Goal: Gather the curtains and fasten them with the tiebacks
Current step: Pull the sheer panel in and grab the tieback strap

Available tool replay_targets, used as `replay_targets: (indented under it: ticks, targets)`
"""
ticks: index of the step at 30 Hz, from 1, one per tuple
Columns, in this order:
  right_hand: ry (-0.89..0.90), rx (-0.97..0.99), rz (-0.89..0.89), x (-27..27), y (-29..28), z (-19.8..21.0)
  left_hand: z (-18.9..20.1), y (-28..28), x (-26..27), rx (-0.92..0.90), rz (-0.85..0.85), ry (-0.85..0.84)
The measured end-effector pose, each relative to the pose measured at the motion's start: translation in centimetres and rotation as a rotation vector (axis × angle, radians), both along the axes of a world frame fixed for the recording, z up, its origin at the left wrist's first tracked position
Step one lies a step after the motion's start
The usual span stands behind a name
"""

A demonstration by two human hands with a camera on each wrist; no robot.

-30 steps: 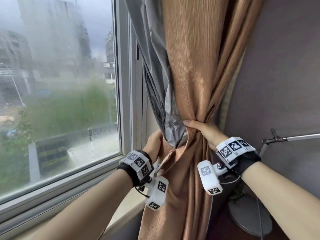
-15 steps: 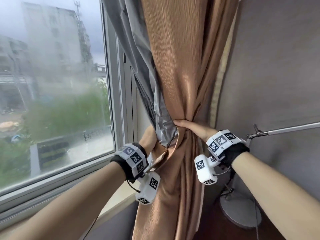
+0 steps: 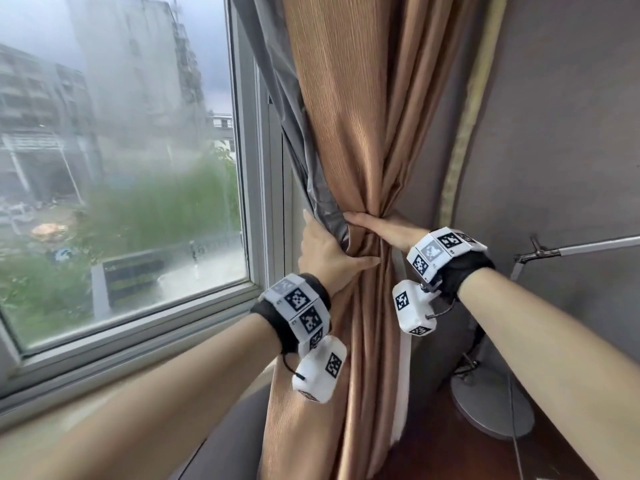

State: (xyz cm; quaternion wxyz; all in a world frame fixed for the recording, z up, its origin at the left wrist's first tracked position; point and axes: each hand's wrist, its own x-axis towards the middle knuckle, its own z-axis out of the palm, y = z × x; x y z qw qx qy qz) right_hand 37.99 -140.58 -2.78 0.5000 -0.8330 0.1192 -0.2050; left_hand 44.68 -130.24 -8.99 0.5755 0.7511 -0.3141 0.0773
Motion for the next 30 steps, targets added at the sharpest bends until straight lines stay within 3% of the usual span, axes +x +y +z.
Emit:
replay_targets:
  ticks: [3, 9, 15, 26, 30]
  targets:
    - [0.004, 0.014, -0.059, -0.1, -0.5, -0.2, 0.1, -1.3, -2.3, 0.166, 0.161, 0.02]
    - [0.025, 0.022, -0.105, -0.2, -1.3, -0.2, 0.3, -3.1, -3.3, 0.258, 0.217, 0.062]
    - [0.0, 0.037, -0.097, 1.2, -1.3, -0.6, 0.3, -4.7, -1.8, 0.211, 0.267, 0.12]
    - [0.028, 0.023, -0.026, 5.4, -2.8, -1.5, -0.3, -7.1, 2.9, 0.038, 0.412, 0.068]
    - [0.05, 0.092, 0.123, 6.3, -4.7, -1.9, -0.5, -7.4, 4.3, 0.027, 0.416, 0.07]
